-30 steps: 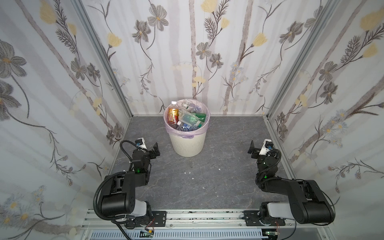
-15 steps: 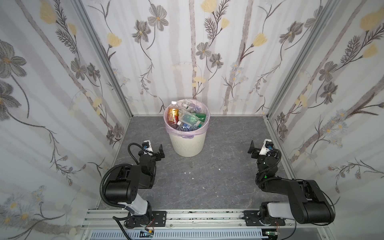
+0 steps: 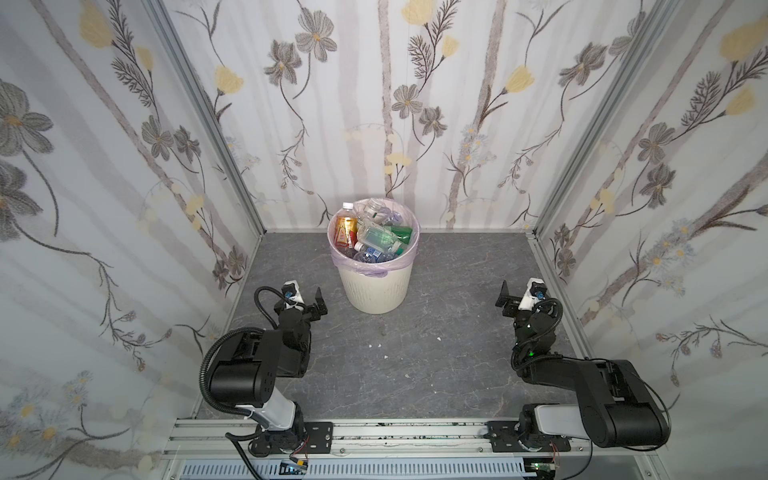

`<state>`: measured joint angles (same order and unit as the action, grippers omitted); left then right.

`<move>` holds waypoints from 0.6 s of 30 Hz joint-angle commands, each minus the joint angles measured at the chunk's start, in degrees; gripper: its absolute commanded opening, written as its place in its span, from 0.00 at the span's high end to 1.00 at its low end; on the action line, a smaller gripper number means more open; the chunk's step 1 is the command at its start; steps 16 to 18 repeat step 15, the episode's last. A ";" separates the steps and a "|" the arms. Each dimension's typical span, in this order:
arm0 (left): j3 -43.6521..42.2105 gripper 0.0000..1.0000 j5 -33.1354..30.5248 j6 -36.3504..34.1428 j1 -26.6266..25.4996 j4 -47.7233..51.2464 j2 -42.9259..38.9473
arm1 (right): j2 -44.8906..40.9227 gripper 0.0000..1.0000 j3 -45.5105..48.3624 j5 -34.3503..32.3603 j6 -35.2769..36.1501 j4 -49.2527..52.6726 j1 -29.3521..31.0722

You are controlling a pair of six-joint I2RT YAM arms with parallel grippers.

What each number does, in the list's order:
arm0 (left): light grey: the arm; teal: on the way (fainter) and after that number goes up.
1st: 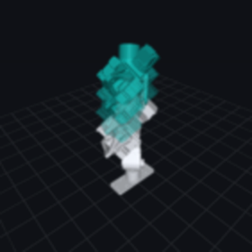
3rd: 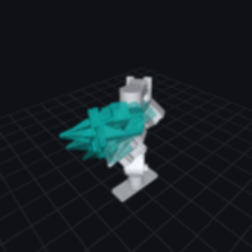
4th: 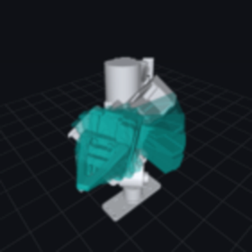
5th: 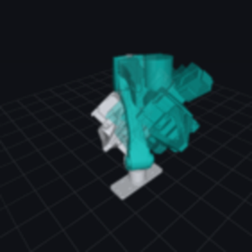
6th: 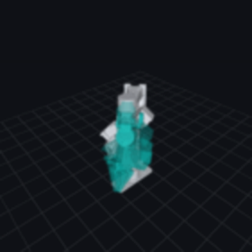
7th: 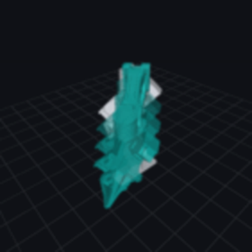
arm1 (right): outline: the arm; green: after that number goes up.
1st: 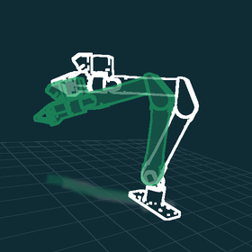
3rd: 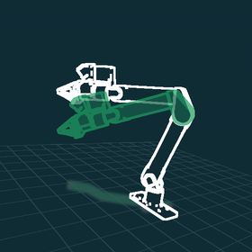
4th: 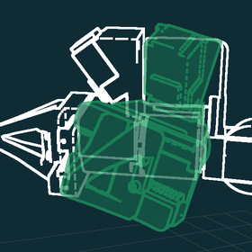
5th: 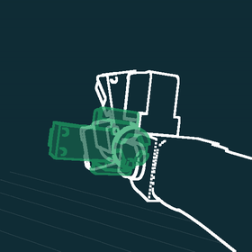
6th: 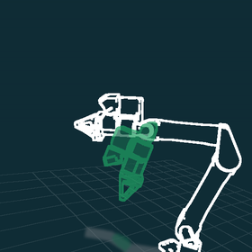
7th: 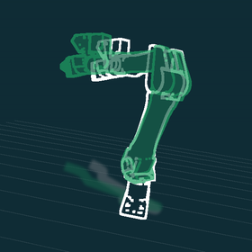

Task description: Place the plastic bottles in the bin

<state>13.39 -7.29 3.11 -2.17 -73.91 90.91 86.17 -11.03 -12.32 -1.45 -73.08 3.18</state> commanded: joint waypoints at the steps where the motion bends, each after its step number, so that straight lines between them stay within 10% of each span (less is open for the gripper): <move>1: 0.36 0.00 -0.55 0.05 -0.07 -3.08 0.06 | 0.14 0.00 -0.31 0.33 -0.62 -2.24 -0.02; 18: 0.39 0.00 -0.58 0.04 -0.02 -3.00 0.10 | 0.14 0.00 -0.67 2.40 -0.90 -1.46 -0.80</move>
